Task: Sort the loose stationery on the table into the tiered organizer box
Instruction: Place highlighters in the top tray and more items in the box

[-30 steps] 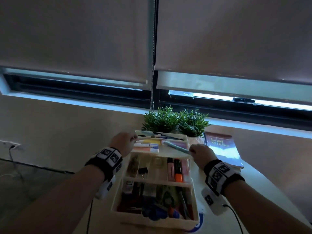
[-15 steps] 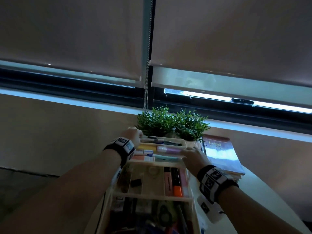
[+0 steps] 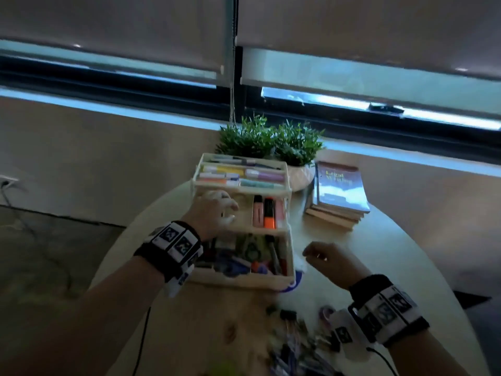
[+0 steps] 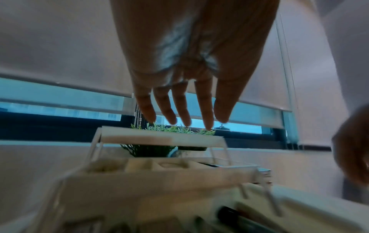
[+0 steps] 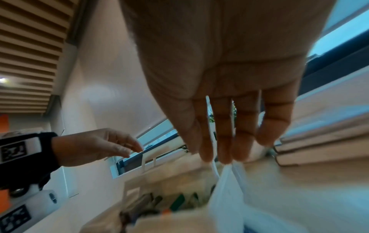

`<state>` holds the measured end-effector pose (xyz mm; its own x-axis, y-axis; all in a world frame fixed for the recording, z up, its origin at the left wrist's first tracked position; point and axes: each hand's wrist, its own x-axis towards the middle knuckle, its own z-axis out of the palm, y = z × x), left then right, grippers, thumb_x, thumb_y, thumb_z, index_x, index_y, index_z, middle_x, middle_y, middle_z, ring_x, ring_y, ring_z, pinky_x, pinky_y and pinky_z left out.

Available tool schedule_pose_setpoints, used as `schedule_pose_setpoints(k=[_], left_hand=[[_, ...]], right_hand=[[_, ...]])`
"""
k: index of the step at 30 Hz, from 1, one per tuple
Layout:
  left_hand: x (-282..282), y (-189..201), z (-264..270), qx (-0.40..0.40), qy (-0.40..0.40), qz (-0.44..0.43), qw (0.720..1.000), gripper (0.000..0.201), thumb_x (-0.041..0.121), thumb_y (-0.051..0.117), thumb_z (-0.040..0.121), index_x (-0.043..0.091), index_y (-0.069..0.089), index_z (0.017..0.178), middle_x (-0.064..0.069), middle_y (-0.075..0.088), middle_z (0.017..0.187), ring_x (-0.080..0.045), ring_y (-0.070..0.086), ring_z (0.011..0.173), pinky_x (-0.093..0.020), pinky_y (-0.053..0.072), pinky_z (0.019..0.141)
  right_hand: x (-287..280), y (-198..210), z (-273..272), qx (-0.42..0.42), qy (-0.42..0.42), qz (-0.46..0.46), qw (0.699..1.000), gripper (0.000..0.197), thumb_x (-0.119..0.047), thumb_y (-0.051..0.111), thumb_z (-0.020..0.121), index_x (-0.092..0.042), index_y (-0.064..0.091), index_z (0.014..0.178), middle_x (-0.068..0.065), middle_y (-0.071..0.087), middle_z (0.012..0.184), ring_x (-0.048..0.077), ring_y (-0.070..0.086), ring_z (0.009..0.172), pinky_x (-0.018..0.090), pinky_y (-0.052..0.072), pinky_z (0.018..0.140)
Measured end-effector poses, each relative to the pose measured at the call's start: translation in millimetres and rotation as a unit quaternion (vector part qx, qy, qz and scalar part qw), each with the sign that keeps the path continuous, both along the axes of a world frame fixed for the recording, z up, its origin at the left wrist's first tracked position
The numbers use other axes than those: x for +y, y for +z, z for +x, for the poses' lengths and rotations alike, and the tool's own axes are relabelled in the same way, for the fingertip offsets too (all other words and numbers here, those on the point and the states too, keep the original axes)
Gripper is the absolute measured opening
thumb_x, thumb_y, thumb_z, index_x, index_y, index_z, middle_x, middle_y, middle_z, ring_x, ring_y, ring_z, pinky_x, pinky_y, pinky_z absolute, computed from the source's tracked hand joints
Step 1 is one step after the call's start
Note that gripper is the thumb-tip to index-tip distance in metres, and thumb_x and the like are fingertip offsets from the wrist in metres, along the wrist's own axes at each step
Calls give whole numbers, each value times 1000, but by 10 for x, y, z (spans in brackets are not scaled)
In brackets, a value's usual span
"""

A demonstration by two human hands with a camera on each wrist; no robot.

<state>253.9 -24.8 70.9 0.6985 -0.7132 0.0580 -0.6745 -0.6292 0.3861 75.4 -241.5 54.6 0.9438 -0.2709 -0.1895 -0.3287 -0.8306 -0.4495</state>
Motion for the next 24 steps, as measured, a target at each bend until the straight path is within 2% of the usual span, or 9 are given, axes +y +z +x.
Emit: schedule_pose_setpoints(k=[3, 6, 8, 9, 11, 14, 18, 21, 24], left_hand=[[135, -152, -585, 105, -53, 95, 988, 28, 33, 57, 88, 23, 64, 114, -1, 52, 124, -20, 48, 117, -35, 40, 100], [166, -364, -1073, 189, -101, 221, 951, 36, 37, 57, 89, 25, 58, 124, 0, 45, 134, -18, 44, 124, -33, 38, 104], [162, -527, -1358, 227, -115, 249, 934, 39, 36, 59, 88, 25, 56, 125, -2, 44, 135, -19, 44, 124, -32, 39, 103], [160, -600, -1482, 237, -119, 257, 929, 40, 35, 60, 88, 25, 56, 126, -3, 44, 134, -20, 44, 123, -32, 39, 102], [168, -739, -1664, 244, -116, 272, 924, 42, 33, 62, 86, 27, 55, 127, -4, 44, 132, -22, 43, 123, -32, 38, 102], [245, -904, -1878, 230, -92, 277, 928, 45, 32, 64, 84, 30, 54, 128, -4, 43, 134, -22, 37, 126, -34, 36, 106], [468, -1028, -2126, 189, -31, 209, 959, 39, 33, 63, 84, 26, 57, 123, -3, 42, 134, -20, 34, 128, -31, 33, 107], [680, -1132, -2323, 170, -1, 177, 969, 34, 32, 63, 84, 25, 59, 117, 0, 44, 127, -17, 37, 123, -27, 31, 102], [828, -1207, -2494, 168, 33, 119, 978, 34, 29, 62, 79, 17, 64, 111, -1, 47, 118, -21, 41, 119, -24, 29, 93]], right_hand=[[86, -244, -475, 152, 15, 13, 988, 16, -23, 57, 88, -21, 65, 102, 3, 61, 98, 19, 59, 93, 22, 42, 79], [190, -506, -875, 233, 52, -31, 971, 24, -30, 54, 91, -14, 62, 107, 8, 60, 111, 22, 57, 110, 24, 39, 82], [277, -622, -1101, 231, 51, -33, 971, 29, -28, 49, 93, -16, 55, 119, 8, 54, 120, 24, 51, 117, 22, 36, 83], [322, -673, -1196, 227, 45, -30, 972, 35, -25, 47, 94, -17, 50, 128, 9, 47, 129, 24, 46, 121, 19, 31, 82], [390, -744, -1323, 203, 31, -17, 979, 41, -21, 47, 94, -19, 42, 135, 9, 39, 133, 22, 43, 121, 12, 27, 79], [426, -814, -1491, 160, 11, -19, 987, 40, -21, 50, 93, -23, 46, 132, 7, 44, 128, 23, 51, 112, 20, 37, 91], [410, -854, -1698, 135, -53, -12, 989, 29, -15, 50, 90, -17, 54, 119, 7, 52, 118, 25, 56, 104, 27, 43, 84], [455, -868, -1844, 131, -46, -10, 990, 30, -14, 52, 89, -15, 55, 119, 8, 53, 116, 25, 56, 104, 26, 43, 83], [524, -866, -1944, 75, -25, 2, 997, 27, -12, 52, 89, -13, 60, 115, 7, 54, 112, 24, 56, 99, 25, 43, 81]])
